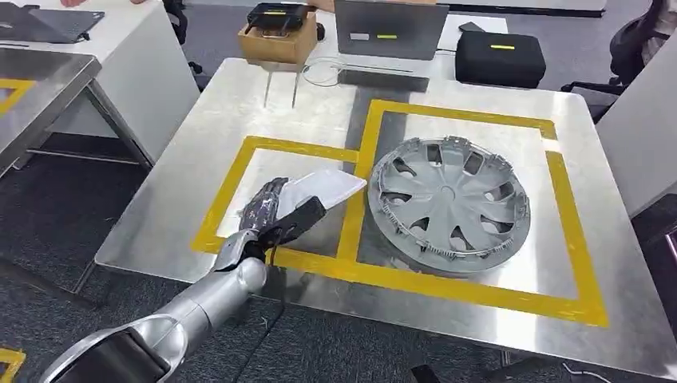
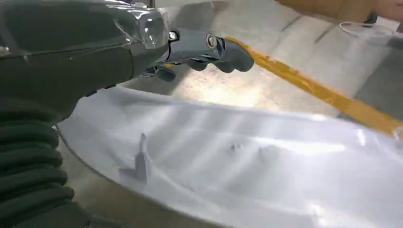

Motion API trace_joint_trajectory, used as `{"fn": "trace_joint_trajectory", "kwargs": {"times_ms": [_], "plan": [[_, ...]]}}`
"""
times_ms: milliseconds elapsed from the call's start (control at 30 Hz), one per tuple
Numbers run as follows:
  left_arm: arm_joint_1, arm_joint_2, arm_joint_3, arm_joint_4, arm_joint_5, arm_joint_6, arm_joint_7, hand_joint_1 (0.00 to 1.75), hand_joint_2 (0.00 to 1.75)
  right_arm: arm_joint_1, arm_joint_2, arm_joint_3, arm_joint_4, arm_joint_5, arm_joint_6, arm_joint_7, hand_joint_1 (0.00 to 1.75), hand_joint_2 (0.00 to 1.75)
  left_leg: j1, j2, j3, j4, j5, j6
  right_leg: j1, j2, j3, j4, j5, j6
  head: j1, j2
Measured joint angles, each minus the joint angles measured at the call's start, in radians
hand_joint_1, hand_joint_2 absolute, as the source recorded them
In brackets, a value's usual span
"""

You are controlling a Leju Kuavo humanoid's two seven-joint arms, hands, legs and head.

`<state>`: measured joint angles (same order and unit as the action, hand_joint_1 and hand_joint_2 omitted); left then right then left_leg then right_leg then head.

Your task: Take the parts from the cabinet and place them on the table.

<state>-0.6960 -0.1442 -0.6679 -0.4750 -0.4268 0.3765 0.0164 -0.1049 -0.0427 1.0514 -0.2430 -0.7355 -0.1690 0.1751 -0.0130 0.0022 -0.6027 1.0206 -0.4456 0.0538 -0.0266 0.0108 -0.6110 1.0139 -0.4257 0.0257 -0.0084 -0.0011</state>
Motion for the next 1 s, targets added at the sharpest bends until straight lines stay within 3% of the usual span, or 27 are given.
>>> {"fn": "trace_joint_trajectory", "kwargs": {"times_ms": [67, 100, 133, 167, 233, 267, 300, 333, 400, 433, 467, 500, 567, 600, 633, 667, 733, 767, 800, 833, 867, 933, 967, 1000], "plan": [[0.024, 0.009, 0.021, -0.037, 0.057, -0.011, -0.033, 0.00, 0.00, 0.001, 0.007, 0.007, 0.000, 0.007, 0.000, 0.000, 0.00, 0.00, -0.004, 0.000, 0.001, -0.005, 0.003, 0.006, -0.001, -0.001, 0.004, -0.009, 0.004, 0.012, 0.000, 0.000], [0.039, 0.010, 0.032, -0.067, 0.093, -0.023, -0.051, 0.00, 0.00, 0.002, 0.006, 0.009, 0.000, 0.010, 0.000, 0.000, 0.00, 0.00, 0.009, 0.001, 0.022, -0.035, 0.020, 0.011, 0.005, -0.002, 0.000, -0.006, 0.001, 0.015, 0.001, 0.000], [0.054, 0.011, 0.038, -0.098, 0.132, -0.034, -0.070, 0.00, 0.00, 0.004, 0.005, 0.009, 0.000, 0.011, 0.000, 0.000, 0.00, 0.00, 0.006, 0.002, 0.028, -0.046, 0.026, 0.012, 0.004, -0.006, -0.008, 0.013, -0.013, 0.013, 0.003, 0.000], [0.067, 0.012, 0.042, -0.136, 0.181, -0.051, -0.090, 0.00, 0.00, 0.004, 0.005, 0.010, 0.000, 0.012, 0.001, -0.002, 0.00, 0.00, 0.007, 0.002, 0.029, -0.049, 0.031, 0.019, 0.003, -0.006, -0.032, 0.066, -0.044, 0.005, 0.003, 0.000], [0.112, 0.016, 0.043, -0.223, 0.282, -0.072, -0.116, 0.00, 0.00, 0.006, 0.002, 0.010, 0.000, 0.008, 0.000, -0.013, 0.00, 0.00, 0.005, 0.002, 0.027, -0.049, 0.030, 0.019, 0.002, -0.006, -0.105, 0.227, -0.107, -0.001, 0.006, 0.000], [0.142, 0.021, 0.042, -0.280, 0.332, -0.079, -0.121, 0.00, 0.00, 0.010, 0.001, 0.010, 0.000, 0.005, -0.001, -0.023, 0.00, 0.00, 0.003, 0.002, 0.026, -0.048, 0.030, 0.019, 0.002, -0.006, -0.137, 0.291, -0.126, 0.003, 0.005, 0.000], [0.173, 0.024, 0.042, -0.337, 0.381, -0.087, -0.124, 0.00, 0.00, 0.015, 0.000, 0.009, 0.000, 0.001, -0.002, -0.030, 0.00, 0.00, 0.003, 0.001, 0.026, -0.047, 0.029, 0.019, 0.002, -0.007, -0.144, 0.301, -0.123, 0.012, 0.006, 0.000], [0.195, 0.027, 0.041, -0.395, 0.438, -0.102, -0.135, 0.00, 0.00, 0.018, -0.002, 0.008, 0.000, -0.003, -0.002, -0.035, 0.00, 0.00, 0.004, 0.000, 0.026, -0.047, 0.028, 0.017, 0.001, -0.007, -0.124, 0.260, -0.103, 0.022, 0.006, 0.000], [0.228, 0.039, 0.029, -0.508, 0.543, -0.142, -0.167, 0.00, 0.00, 0.021, -0.008, 0.006, 0.000, -0.010, 0.010, -0.040, 0.00, 0.00, 0.005, -0.004, 0.026, -0.037, 0.022, 0.010, -0.003, -0.010, -0.030, 0.076, -0.032, 0.044, 0.006, 0.000], [0.243, 0.050, 0.019, -0.570, 0.588, -0.177, -0.184, 0.00, 0.00, 0.021, -0.010, 0.006, 0.000, -0.014, 0.016, -0.041, 0.00, 0.00, 0.004, -0.004, 0.024, -0.028, 0.015, 0.004, -0.005, -0.017, 0.012, -0.010, -0.013, 0.045, 0.007, 0.000], [0.256, 0.063, 0.011, -0.623, 0.628, -0.209, -0.197, 0.00, 0.00, 0.021, -0.010, 0.004, 0.000, -0.020, 0.022, -0.042, 0.00, 0.00, -0.006, -0.005, 0.017, -0.019, 0.007, -0.004, 0.002, -0.013, 0.019, -0.009, -0.014, 0.030, 0.006, 0.000], [0.273, 0.075, 0.001, -0.682, 0.673, -0.244, -0.203, 0.00, 0.00, 0.024, -0.011, -0.001, 0.000, -0.026, 0.024, -0.043, 0.00, 0.00, -0.004, -0.004, 0.016, -0.016, 0.006, -0.007, 0.001, -0.011, 0.016, -0.007, -0.013, 0.019, 0.003, 0.000], [0.296, 0.099, -0.014, -0.755, 0.722, -0.294, -0.209, 0.00, 0.00, 0.036, -0.012, -0.006, 0.001, -0.038, 0.025, -0.051, 0.00, 0.00, 0.000, -0.003, 0.017, -0.017, 0.009, -0.010, 0.007, -0.010, 0.016, -0.006, -0.013, 0.011, 0.004, 0.000], [0.311, 0.110, -0.020, -0.791, 0.751, -0.321, -0.214, 0.00, 0.00, 0.041, -0.013, -0.011, 0.001, -0.047, 0.024, -0.057, 0.00, 0.00, 0.001, -0.003, 0.015, -0.012, 0.007, -0.012, -0.003, -0.010, 0.016, -0.009, -0.005, 0.001, 0.004, 0.000], [0.325, 0.126, -0.025, -0.830, 0.781, -0.352, -0.225, 0.00, 0.00, 0.046, -0.013, -0.019, 0.002, -0.055, 0.023, -0.066, 0.00, 0.00, 0.004, -0.005, 0.007, 0.001, -0.011, -0.020, -0.006, -0.009, 0.018, -0.011, -0.004, -0.002, 0.004, 0.000], [0.336, 0.140, -0.030, -0.864, 0.808, -0.386, -0.237, 0.00, 0.00, 0.052, -0.014, -0.025, 0.002, -0.065, 0.019, -0.075, 0.00, 0.00, 0.006, -0.004, -0.005, 0.044, -0.050, -0.030, -0.006, -0.009, 0.019, -0.010, -0.003, -0.003, -0.003, 0.000], [0.355, 0.165, -0.038, -0.909, 0.837, -0.438, -0.267, 0.00, 0.00, 0.063, -0.014, -0.035, 0.002, -0.074, 0.018, -0.092, 0.00, 0.00, 0.015, -0.003, -0.066, 0.203, -0.138, -0.044, -0.004, -0.009, 0.016, -0.010, -0.002, -0.006, -0.004, 0.000], [0.370, 0.176, -0.040, -0.924, 0.840, -0.449, -0.279, 0.00, 0.00, 0.068, -0.015, -0.039, 0.003, -0.077, 0.019, -0.097, 0.00, 0.00, 0.017, -0.003, -0.092, 0.270, -0.164, -0.047, -0.003, -0.010, 0.014, -0.010, 0.000, -0.009, -0.004, 0.000], [0.385, 0.187, -0.043, -0.939, 0.845, -0.457, -0.288, 0.00, 0.00, 0.072, -0.018, -0.041, 0.003, -0.079, 0.021, -0.102, 0.00, 0.00, 0.018, -0.003, -0.102, 0.300, -0.169, -0.048, -0.002, -0.010, 0.011, -0.010, 0.001, -0.009, -0.004, 0.000], [0.396, 0.196, -0.045, -0.952, 0.848, -0.464, -0.294, 0.00, 0.00, 0.075, -0.019, -0.044, 0.004, -0.081, 0.022, -0.106, 0.00, 0.00, 0.018, -0.003, -0.087, 0.278, -0.153, -0.046, -0.002, -0.009, 0.010, -0.010, 0.003, -0.012, -0.005, 0.000], [0.404, 0.205, -0.044, -0.965, 0.851, -0.470, -0.301, 0.00, 0.00, 0.077, -0.021, -0.046, 0.005, -0.081, 0.023, -0.108, 0.00, 0.00, 0.018, -0.004, -0.051, 0.216, -0.120, -0.041, 0.000, -0.009, 0.008, -0.010, 0.005, -0.011, -0.005, 0.000], [0.417, 0.220, -0.042, -0.995, 0.856, -0.481, -0.318, 0.00, 0.00, 0.079, -0.023, -0.050, 0.006, -0.082, 0.023, -0.114, 0.00, 0.00, 0.014, -0.006, 0.067, 0.014, -0.045, -0.020, 0.003, -0.007, 0.007, -0.011, 0.012, -0.009, -0.005, 0.000], [0.424, 0.227, -0.040, -1.011, 0.856, -0.486, -0.325, 0.00, 0.00, 0.080, -0.019, -0.051, 0.006, -0.082, 0.023, -0.116, 0.00, 0.00, 0.010, -0.005, 0.083, -0.018, -0.059, -0.016, 0.002, -0.007, 0.006, -0.012, 0.017, -0.005, -0.001, 0.000], [0.433, 0.232, -0.037, -1.022, 0.856, -0.488, -0.329, 0.00, 0.00, 0.079, -0.021, -0.052, 0.006, -0.083, 0.023, -0.119, 0.00, 0.00, 0.004, -0.004, 0.077, -0.020, -0.044, -0.009, 0.004, -0.007, 0.006, -0.014, 0.021, 0.001, -0.001, 0.000]]}}
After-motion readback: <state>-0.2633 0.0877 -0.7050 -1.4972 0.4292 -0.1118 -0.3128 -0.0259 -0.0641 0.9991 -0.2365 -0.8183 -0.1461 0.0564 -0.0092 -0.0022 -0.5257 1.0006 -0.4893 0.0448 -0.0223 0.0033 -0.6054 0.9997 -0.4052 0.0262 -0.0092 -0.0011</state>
